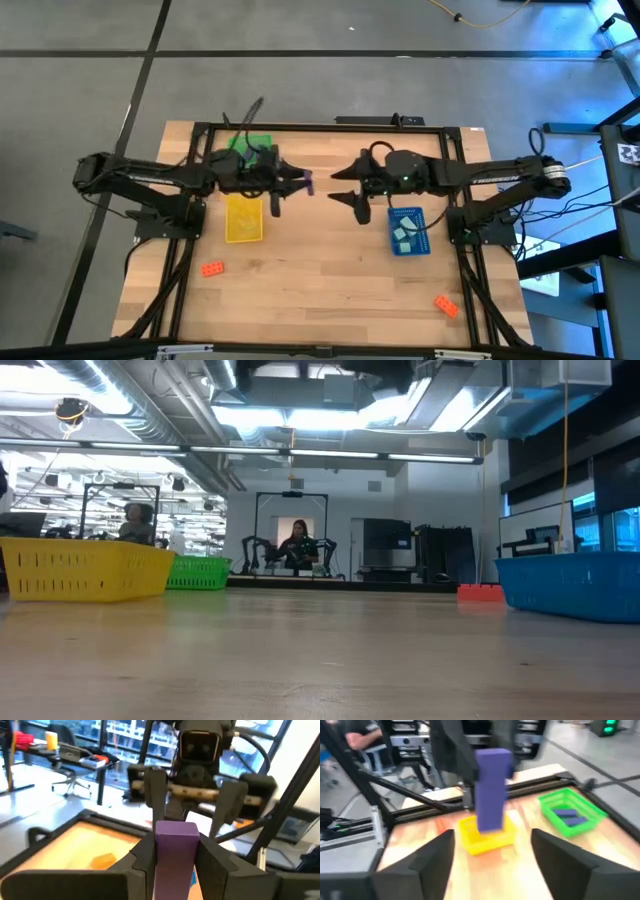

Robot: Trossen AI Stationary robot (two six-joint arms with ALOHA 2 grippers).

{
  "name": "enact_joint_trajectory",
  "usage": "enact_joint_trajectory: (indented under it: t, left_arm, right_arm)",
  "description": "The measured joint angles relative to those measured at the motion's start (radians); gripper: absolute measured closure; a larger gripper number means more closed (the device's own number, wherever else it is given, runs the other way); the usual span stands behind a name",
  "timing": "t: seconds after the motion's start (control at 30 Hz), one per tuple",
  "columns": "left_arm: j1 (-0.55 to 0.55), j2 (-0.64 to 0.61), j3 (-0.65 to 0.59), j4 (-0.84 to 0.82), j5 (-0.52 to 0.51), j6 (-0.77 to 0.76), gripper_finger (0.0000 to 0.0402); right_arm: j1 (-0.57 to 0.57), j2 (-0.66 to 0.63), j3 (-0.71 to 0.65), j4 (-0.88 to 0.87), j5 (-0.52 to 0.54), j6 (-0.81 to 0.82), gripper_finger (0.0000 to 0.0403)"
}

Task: Sort & place blocks by color
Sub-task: Put the violet block into the green bin

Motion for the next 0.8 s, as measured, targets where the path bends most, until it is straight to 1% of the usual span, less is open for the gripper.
enact_joint_trajectory:
  t: [0.1,0.17,0.3,0.37,0.57,0.7,0.8]
  left_arm:
    - [0.014,-0.088,0.003,-0.097,-0.002,0.028,0.0307]
    - [0.020,-0.157,0.002,-0.154,-0.016,0.052,0.0307]
    - [0.021,-0.269,0.000,-0.241,-0.053,0.085,0.0307]
    - [0.021,-0.317,-0.013,-0.246,-0.055,0.091,0.0307]
    - [0.021,-0.426,-0.105,-0.227,-0.072,0.049,0.0307]
    - [0.021,-0.455,-0.134,-0.219,-0.084,0.028,0.0307]
    - [0.021,-0.456,-0.135,-0.214,-0.084,0.027,0.0307]
  right_arm:
    - [-0.001,-0.056,0.000,-0.080,0.033,0.005,0.0101]
    - [0.000,-0.096,0.000,-0.142,0.048,0.020,0.0090]
    - [0.000,-0.159,-0.010,-0.236,0.081,0.060,0.0085]
    - [0.000,-0.187,-0.025,-0.255,0.089,0.063,0.0086]
    - [0.001,-0.267,-0.134,-0.249,0.114,0.143,0.0090]
    - [0.008,-0.304,-0.201,-0.134,0.115,0.167,0.0090]
    - [0.013,-0.311,-0.212,-0.074,0.115,0.163,0.0090]
